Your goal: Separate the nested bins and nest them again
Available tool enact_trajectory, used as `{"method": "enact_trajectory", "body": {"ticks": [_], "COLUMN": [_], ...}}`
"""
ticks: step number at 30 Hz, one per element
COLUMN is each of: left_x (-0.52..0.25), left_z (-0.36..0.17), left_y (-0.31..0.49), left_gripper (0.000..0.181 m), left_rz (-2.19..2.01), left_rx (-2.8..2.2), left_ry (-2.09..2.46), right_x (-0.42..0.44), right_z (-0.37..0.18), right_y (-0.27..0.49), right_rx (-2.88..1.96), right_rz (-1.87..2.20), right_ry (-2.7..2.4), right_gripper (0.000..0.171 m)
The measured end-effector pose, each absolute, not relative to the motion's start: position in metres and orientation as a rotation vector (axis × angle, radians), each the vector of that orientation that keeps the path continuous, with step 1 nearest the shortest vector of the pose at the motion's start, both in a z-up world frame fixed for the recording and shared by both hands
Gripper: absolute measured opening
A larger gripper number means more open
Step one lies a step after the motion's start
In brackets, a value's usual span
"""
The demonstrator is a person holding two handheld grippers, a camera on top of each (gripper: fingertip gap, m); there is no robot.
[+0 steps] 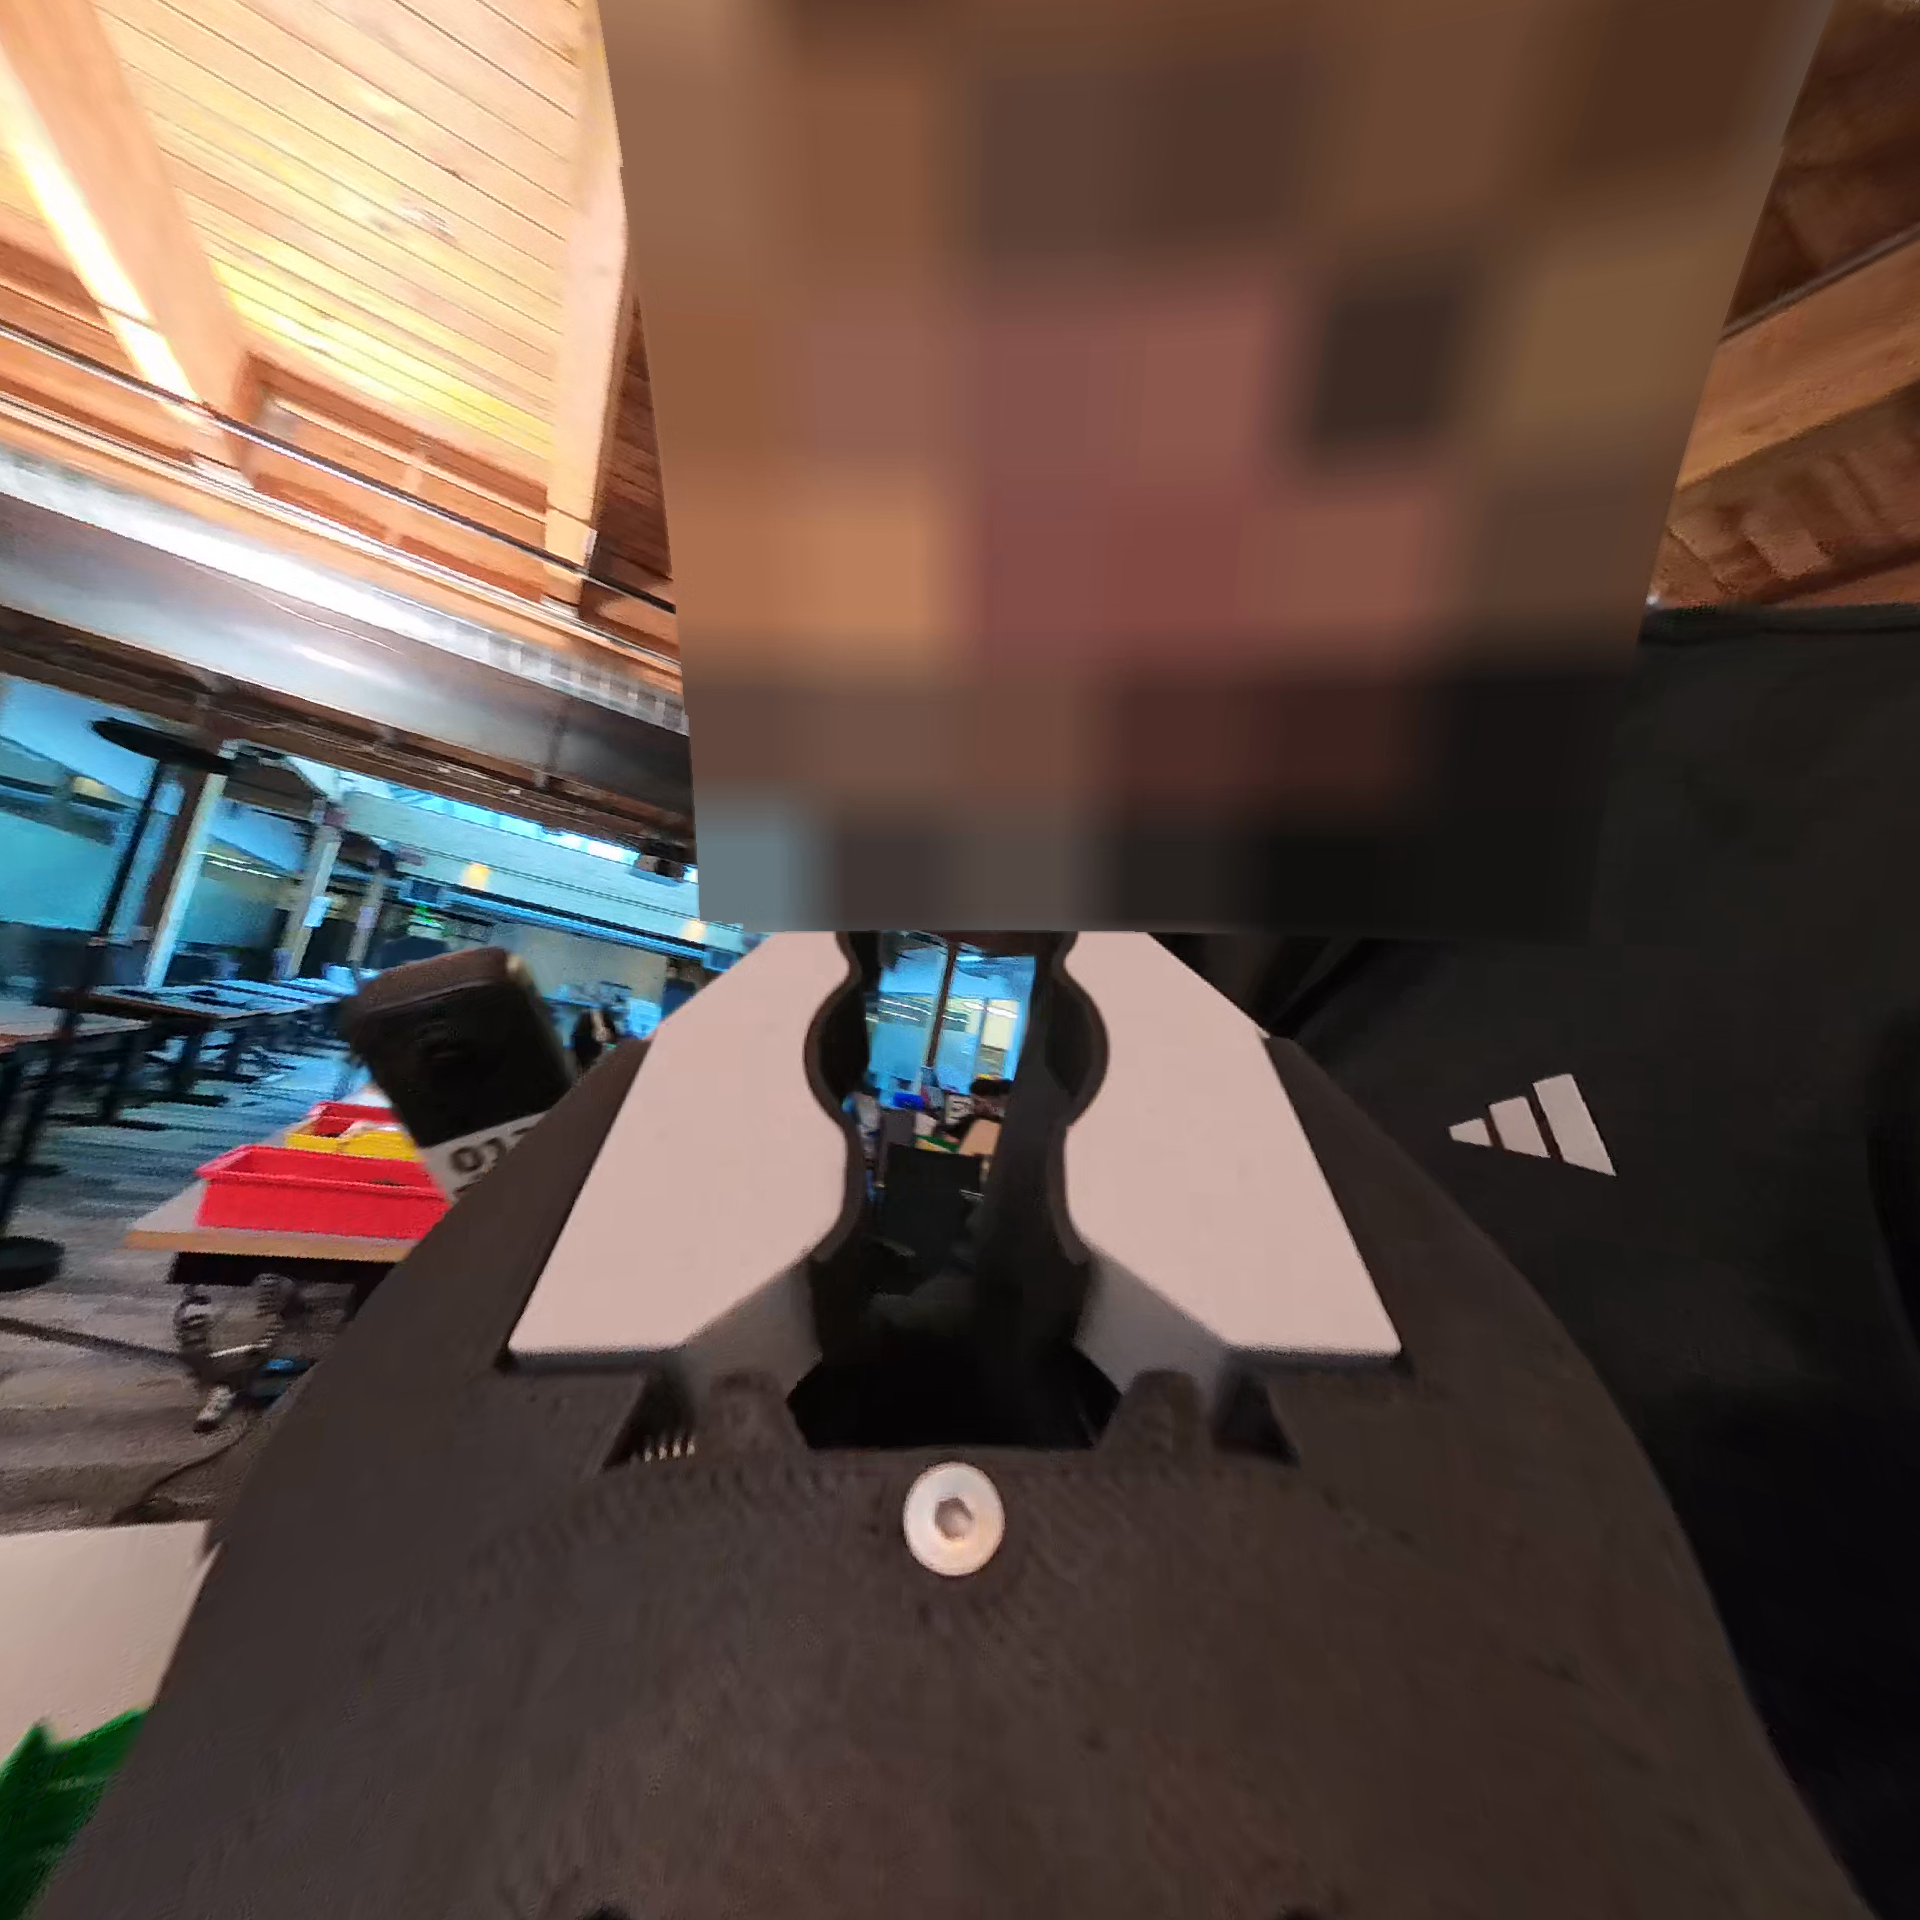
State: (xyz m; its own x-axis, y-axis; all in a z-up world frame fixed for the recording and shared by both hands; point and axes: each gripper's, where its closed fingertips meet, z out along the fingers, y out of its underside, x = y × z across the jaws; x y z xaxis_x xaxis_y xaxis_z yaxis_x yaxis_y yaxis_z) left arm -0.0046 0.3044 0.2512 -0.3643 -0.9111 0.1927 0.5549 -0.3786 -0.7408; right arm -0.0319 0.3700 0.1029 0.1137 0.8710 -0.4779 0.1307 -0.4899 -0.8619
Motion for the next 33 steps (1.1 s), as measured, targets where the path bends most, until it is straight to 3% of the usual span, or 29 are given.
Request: {"method": "enact_trajectory", "body": {"ticks": [4, 8, 13, 19, 23, 27, 31, 33], "left_x": [0.018, 0.026, 0.047, 0.053, 0.063, 0.077, 0.090, 0.099], "left_z": [0.249, 0.249, 0.252, 0.250, 0.255, 0.248, 0.233, 0.225], "left_y": [0.297, 0.291, 0.268, 0.203, 0.203, 0.192, 0.169, 0.174], "left_gripper": [0.031, 0.032, 0.046, 0.059, 0.093, 0.094, 0.060, 0.056], "left_rz": [-1.925, -1.971, -1.980, -2.162, -2.232, -2.283, -2.286, -2.250], "left_rx": [-0.758, -0.733, -0.732, -0.638, -0.698, -0.766, -0.798, -0.856], "left_ry": [0.779, 0.802, 0.954, 1.325, 1.308, 1.406, 1.463, 1.427], "right_x": [-0.040, -0.040, -0.046, -0.046, -0.046, -0.039, -0.037, -0.034], "right_z": [0.111, 0.097, 0.101, 0.115, 0.118, 0.121, 0.120, 0.113], "right_y": [0.355, 0.352, 0.340, 0.318, 0.311, 0.308, 0.291, 0.292], "right_rx": [-1.674, -1.725, -1.687, -1.574, -1.558, -1.545, -1.539, -1.555], "right_rz": [1.549, 1.431, 1.432, 1.440, 1.437, 1.453, 1.460, 1.411], "right_ry": [-0.998, -1.083, -1.171, -1.354, -1.414, -1.465, -1.597, -1.630], "right_gripper": [0.032, 0.027, 0.005, 0.002, 0.002, 0.002, 0.001, 0.001]}}
